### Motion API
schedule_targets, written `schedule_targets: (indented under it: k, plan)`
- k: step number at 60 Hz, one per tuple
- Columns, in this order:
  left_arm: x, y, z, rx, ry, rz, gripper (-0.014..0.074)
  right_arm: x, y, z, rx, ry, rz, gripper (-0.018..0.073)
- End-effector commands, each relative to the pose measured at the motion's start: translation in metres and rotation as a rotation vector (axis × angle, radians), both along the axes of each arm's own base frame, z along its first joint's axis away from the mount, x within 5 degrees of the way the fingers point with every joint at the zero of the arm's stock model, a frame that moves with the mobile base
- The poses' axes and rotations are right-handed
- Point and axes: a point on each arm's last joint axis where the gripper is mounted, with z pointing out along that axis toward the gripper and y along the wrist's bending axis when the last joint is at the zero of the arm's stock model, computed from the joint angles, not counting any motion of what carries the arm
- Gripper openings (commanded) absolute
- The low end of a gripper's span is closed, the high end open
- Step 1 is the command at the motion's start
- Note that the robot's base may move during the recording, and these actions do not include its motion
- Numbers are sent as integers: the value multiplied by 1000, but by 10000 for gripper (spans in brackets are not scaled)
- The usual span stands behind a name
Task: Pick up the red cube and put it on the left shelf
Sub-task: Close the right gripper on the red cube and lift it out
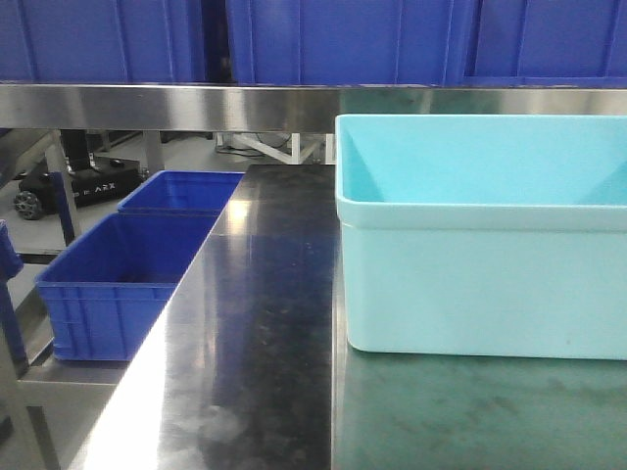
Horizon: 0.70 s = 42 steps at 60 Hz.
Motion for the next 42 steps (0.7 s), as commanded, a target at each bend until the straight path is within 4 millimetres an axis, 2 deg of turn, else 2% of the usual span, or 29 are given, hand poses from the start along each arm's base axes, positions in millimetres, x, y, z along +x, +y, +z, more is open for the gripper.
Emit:
schedule_targets:
  k: [1,17,42]
  plan:
    - [0,0,1,-8,-80,-1,102,-15,0,6,38,-97,41,46]
    - [0,0,1,-8,-80,-1,102,-43,-8,-28,54,-110,81,46]
    - [0,0,1,-8,-80,-1,102,-49,-11,-30,54,-109,81,46]
